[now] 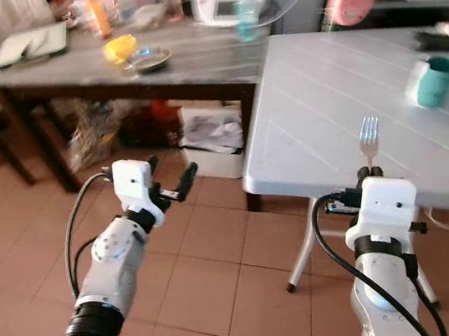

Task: Setting the table

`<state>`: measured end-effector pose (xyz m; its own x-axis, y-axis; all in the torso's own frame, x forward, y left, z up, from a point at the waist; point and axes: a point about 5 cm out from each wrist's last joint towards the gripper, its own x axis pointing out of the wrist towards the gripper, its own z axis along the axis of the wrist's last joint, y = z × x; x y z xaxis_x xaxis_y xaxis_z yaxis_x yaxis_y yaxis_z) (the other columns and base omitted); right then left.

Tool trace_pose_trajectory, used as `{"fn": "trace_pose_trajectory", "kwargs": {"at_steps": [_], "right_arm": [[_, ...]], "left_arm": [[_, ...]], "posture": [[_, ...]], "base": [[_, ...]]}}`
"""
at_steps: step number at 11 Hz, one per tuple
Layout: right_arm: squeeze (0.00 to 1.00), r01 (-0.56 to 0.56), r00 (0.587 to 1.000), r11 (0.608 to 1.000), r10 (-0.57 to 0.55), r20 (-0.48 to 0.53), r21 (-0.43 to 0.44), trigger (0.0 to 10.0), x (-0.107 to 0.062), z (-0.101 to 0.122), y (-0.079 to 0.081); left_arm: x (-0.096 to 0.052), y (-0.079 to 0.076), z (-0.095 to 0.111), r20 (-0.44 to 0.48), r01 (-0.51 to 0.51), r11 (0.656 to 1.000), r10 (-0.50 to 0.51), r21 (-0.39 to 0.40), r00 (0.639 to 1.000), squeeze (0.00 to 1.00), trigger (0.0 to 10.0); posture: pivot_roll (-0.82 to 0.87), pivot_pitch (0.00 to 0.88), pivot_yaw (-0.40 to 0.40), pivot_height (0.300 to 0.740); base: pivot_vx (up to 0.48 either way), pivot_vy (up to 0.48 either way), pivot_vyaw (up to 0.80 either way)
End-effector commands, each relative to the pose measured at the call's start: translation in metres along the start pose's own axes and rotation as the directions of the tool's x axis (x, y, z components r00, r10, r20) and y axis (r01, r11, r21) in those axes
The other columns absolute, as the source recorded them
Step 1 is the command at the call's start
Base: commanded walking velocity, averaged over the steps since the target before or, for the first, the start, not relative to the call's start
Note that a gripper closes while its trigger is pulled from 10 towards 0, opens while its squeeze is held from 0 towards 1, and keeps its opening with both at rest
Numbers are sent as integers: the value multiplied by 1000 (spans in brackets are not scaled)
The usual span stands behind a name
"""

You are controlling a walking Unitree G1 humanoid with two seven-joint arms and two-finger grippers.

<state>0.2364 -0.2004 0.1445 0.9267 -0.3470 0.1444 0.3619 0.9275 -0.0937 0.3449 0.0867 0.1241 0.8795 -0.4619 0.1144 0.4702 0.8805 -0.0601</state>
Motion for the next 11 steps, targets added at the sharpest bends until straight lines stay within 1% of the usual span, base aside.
{"fn": "trace_pose_trajectory", "kwargs": {"at_steps": [1, 2, 4, 8, 11], "right_arm": [[0, 18, 1000, 1000, -18, 24, -6, 10000, 1, 6, -5], [0, 19, 1000, 1000, -19, 21, -7, 10000, 0, 5, -5], [0, 16, 1000, 1000, -16, 21, -7, 10000, 1, 5, -4], [0, 12, 1000, 1000, -12, 20, -8, 10000, 1, 4, -3], [0, 6, 1000, 1000, -6, 17, -6, 10000, 0, 3, -2]], "left_arm": [[3, -6, 0, -10, 36, 999, -36, 9, 999, 0, 10000], [3, -8, 0, -8, 52, 998, -52, 20, 999, 0, 10000], [3, -9, 1, -3, 66, 998, -66, 13, 998, 0, 10000], [2, -9, -2, -16, 62, 998, -63, -8, 998, 0, 10000], [2, -10, -3, -23, 67, 998, -67, -15, 997, 0, 10000]], "posture": [[-51, 57, 26, 740], [-51, 56, 27, 740], [-51, 53, 26, 740], [-50, 54, 26, 740], [-55, 59, 24, 740]], "base": [[0, 0, -750], [0, 0, -775], [0, 0, -781], [0, 0, -777], [0, 339, 0]]}}
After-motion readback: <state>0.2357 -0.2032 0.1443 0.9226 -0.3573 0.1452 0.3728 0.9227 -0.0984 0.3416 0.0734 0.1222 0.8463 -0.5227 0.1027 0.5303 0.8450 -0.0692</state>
